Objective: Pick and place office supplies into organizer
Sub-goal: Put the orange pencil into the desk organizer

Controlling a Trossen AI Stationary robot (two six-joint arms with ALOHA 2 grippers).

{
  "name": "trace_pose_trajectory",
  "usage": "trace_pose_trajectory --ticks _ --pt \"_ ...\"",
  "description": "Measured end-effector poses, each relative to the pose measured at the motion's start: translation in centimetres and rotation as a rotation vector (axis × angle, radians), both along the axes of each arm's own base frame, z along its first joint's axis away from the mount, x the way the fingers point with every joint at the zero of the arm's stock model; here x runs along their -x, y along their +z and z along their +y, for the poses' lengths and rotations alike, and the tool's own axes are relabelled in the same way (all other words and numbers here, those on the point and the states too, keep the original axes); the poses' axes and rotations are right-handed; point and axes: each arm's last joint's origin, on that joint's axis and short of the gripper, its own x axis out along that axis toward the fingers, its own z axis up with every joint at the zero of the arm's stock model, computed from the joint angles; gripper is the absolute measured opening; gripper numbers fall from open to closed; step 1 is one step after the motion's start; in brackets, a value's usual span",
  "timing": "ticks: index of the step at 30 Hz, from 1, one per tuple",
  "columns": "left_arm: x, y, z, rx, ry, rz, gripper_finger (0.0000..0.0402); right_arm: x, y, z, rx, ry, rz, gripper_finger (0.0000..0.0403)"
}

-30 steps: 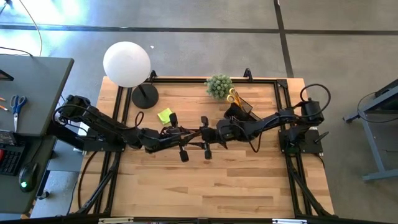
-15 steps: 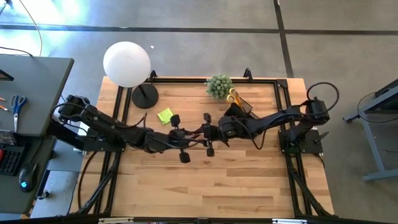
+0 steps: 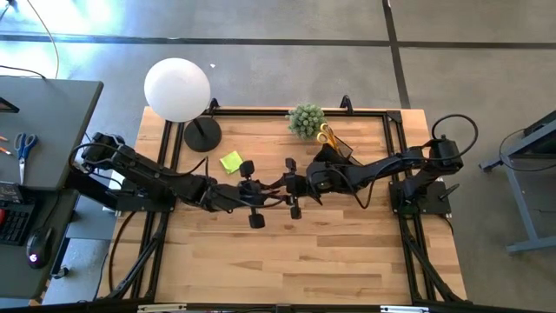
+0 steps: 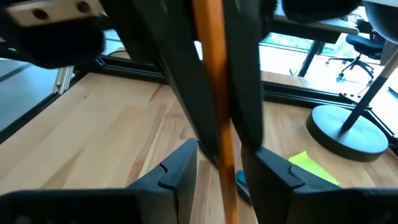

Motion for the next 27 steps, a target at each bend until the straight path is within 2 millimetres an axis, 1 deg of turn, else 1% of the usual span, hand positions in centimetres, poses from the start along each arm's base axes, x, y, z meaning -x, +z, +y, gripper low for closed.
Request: trace_pose_trajectory --ticks 4,7,10,15,16,18,22,25,27 --pt "-0.1 -0.4 0.9 0.042 -0.007 0.029 0.0007 0.0 0.0 0.0 0.0 0.0 0.001 0.0118" --pt "-0.2 -0.4 1.3 0.075 -0.024 0.026 0.0007 0.0 0.0 0.0 0.013 0.002 0.004 0.0107" --pt "-0.2 -0.4 1.2 0.081 -0.035 0.027 0.0009 0.1 -0.3 0.0 0.026 0.006 0.026 0.008" --pt "-0.2 -0.3 1.2 0.085 -0.041 0.02 0.001 0.2 -0.6 0.0 0.034 0.007 0.061 0.0019" --pt "-0.2 -0.4 1.2 0.088 -0.047 0.022 0.0011 0.2 -0.6 0.0 0.039 0.008 0.066 0.0013" --pt "-0.2 -0.4 1.2 0.091 -0.055 0.026 0.0011 0.2 -0.7 0.0 0.05 0.011 0.071 0.0013" --pt "-0.1 -0.5 1.1 0.097 -0.072 0.044 0.0011 0.2 -0.8 0.0 0.052 0.012 0.079 0.0027" --pt "-0.1 -0.7 1.2 0.094 -0.068 0.061 0.0011 0.3 -0.8 0.0 0.062 0.015 0.083 0.0012" --pt "-0.1 -0.7 1.2 0.093 -0.066 0.064 0.0013 0.3 -0.8 -0.1 0.064 0.011 0.084 0.001"
